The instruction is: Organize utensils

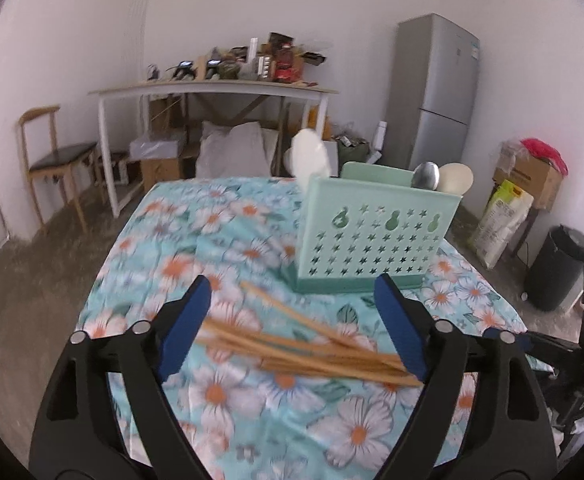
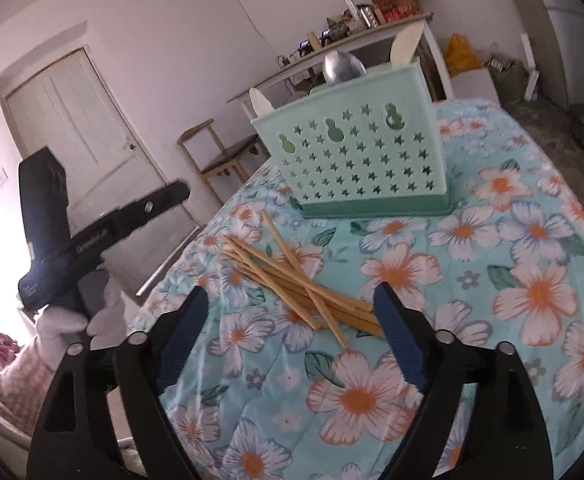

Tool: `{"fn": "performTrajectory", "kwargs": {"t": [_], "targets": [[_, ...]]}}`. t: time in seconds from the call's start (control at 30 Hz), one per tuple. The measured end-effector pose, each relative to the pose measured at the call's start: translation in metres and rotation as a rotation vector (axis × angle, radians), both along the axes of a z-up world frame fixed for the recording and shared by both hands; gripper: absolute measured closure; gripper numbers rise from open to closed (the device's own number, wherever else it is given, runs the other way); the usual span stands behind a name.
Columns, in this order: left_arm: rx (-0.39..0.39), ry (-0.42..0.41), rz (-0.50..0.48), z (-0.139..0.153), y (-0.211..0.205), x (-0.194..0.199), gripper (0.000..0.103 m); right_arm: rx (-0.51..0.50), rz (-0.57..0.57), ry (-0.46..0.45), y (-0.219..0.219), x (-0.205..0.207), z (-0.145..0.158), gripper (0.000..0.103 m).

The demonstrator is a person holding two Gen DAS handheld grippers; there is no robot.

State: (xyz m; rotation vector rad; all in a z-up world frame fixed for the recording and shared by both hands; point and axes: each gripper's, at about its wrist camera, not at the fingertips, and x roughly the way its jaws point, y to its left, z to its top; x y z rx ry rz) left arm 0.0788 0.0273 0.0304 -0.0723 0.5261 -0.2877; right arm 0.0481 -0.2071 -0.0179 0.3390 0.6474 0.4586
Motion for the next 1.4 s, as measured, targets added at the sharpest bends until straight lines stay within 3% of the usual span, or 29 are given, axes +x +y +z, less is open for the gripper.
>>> {"fn": "performTrajectory", "kwargs": {"t": [0.43, 0.7, 1.4], "targets": [[-0.028, -0.007, 0.036, 0.000, 0.013, -0.014, 0.011, -0.166, -0.171, -0.091, 0.013, -0.018, 0.013, 0.007], [-0.051, -0.018, 0.040, 0.001, 0.016, -0.019, 0.009, -0.203, -0.270, -0.114, 0.010, -0.023, 0.015, 0.007], [-0.073, -0.002, 0.079, -0.001, 0.022, -0.017, 0.008, -0.247, -0.281, -0.145, 0.015, -0.027, 0.011, 0.007]]}}
